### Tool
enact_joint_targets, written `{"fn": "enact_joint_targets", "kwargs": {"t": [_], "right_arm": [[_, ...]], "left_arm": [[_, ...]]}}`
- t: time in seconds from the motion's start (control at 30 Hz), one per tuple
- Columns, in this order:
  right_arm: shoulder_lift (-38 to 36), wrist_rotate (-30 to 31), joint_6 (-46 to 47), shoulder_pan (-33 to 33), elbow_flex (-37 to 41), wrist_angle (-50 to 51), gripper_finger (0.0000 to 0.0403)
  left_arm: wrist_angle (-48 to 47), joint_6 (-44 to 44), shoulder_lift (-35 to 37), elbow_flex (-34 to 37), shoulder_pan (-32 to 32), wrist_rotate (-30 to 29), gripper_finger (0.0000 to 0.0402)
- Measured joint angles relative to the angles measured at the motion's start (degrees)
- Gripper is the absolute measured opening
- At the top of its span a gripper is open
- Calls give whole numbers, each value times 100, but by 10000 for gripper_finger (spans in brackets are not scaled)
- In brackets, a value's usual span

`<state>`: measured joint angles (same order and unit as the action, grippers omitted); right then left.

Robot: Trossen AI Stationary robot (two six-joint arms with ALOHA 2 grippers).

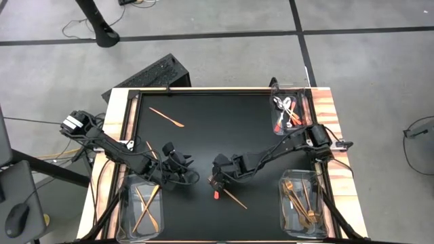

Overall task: Sort silverware by color (type)
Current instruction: Put the orange spoon into the top right transparent bin

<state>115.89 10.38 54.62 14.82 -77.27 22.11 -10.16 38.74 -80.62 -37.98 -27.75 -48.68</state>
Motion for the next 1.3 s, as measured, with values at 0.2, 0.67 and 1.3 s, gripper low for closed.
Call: {"fn": "enact_joint_targets", "kwargs": {"t": [0.2,0.67,1.3], "right_arm": [[64,1,85,-97,-20,-183,109],[293,-164,146,-218,-20,-471,183],[-478,1120,-2104,-112,-3,-531,18]], "left_arm": [[-2,14,-2,0,-31,43,87],[-81,14,-2,0,-52,21,87],[-22,436,-70,1,-52,-291,87]]}}
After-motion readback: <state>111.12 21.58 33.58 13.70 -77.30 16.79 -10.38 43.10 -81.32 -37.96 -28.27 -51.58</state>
